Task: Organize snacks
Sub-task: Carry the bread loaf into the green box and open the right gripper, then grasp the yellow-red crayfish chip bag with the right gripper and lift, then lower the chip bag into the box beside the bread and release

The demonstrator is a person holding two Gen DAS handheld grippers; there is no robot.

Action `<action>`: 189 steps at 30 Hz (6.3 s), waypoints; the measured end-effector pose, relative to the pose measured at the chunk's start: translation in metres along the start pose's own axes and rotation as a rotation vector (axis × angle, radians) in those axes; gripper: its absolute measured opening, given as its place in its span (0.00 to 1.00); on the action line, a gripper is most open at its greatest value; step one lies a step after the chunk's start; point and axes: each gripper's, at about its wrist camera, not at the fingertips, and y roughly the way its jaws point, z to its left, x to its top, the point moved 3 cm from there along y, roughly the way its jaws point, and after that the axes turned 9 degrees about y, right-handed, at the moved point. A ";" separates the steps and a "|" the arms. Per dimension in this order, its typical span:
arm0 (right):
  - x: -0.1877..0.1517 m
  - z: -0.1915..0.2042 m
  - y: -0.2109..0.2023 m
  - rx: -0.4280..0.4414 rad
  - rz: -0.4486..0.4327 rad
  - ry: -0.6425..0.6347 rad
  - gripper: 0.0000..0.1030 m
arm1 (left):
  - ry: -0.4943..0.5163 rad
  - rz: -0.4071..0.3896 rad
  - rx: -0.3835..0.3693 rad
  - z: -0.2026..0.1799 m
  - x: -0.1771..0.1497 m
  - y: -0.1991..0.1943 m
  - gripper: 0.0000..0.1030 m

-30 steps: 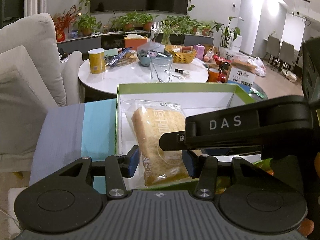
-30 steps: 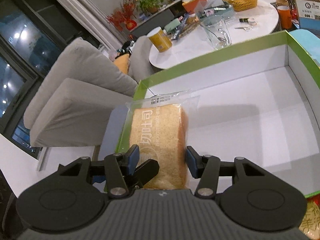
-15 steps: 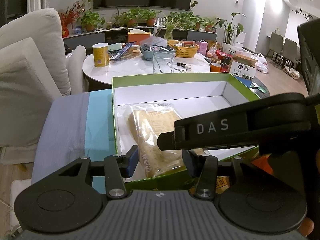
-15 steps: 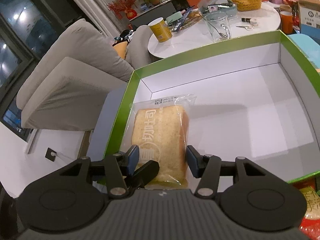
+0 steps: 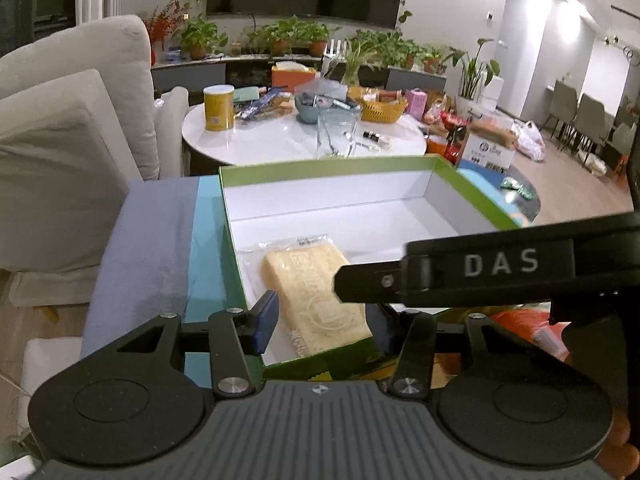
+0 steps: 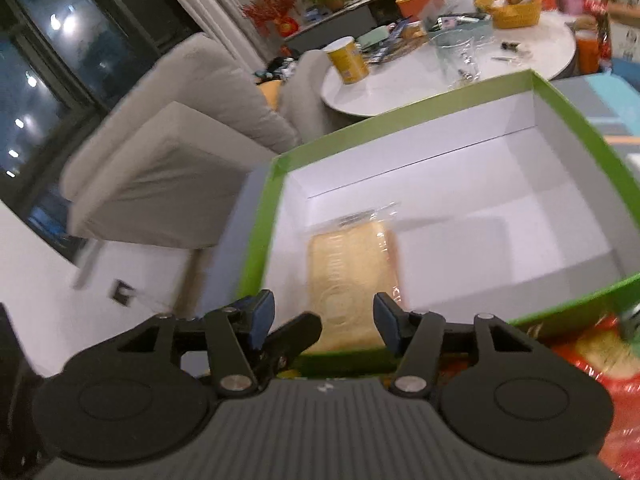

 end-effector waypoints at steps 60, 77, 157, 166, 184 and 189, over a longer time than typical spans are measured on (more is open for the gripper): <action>-0.089 0.037 0.029 -0.028 0.181 -0.158 0.86 | -0.238 0.069 -0.056 0.036 -0.124 -0.053 0.53; -0.087 0.066 0.003 0.032 0.108 -0.227 0.63 | -0.088 -0.060 -0.041 0.011 -0.100 -0.095 0.35; 0.044 -0.037 0.006 -0.025 -0.008 -0.042 0.64 | 0.006 0.020 -0.035 -0.066 0.014 0.018 0.42; 0.039 -0.022 -0.014 -0.013 -0.042 -0.065 0.64 | -0.007 -0.007 -0.018 -0.064 0.015 -0.006 0.42; 0.012 -0.027 -0.071 -0.051 -0.104 -0.081 0.65 | -0.001 -0.049 -0.013 -0.077 0.001 -0.055 0.44; -0.005 -0.048 -0.068 -0.081 -0.066 -0.031 0.65 | -0.015 -0.034 -0.007 -0.078 -0.011 -0.061 0.44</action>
